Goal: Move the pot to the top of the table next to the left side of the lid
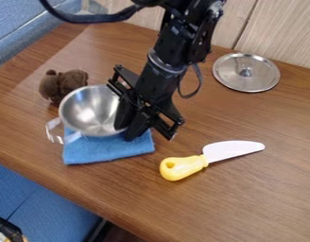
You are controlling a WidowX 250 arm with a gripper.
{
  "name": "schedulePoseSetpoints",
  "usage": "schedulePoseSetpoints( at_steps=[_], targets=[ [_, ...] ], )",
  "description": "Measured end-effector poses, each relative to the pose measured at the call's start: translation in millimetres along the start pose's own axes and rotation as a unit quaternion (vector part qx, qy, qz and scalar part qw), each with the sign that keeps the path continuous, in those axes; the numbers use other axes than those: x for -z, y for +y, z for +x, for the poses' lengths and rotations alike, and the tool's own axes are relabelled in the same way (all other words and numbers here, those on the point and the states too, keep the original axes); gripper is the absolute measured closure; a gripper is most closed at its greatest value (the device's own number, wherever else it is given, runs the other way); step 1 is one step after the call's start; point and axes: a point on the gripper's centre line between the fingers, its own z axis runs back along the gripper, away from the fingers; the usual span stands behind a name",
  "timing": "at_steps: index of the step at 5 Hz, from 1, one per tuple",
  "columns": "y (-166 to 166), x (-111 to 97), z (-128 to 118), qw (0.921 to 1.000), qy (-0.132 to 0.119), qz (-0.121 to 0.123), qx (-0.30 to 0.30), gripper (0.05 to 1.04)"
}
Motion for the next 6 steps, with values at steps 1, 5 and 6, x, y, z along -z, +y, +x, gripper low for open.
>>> schedulePoseSetpoints(
  at_steps=[1,5,6],
  targets=[
    [0.3,0.0,0.8,1.0,-0.003,0.001,0.001,0.995],
    [1.7,-25.1,2.2,0.998,-0.038,0.034,0.037,1.004],
    [5.5,-38.8,2.2,0.9965,-0.062,0.046,0.032,1.007]
  ],
)
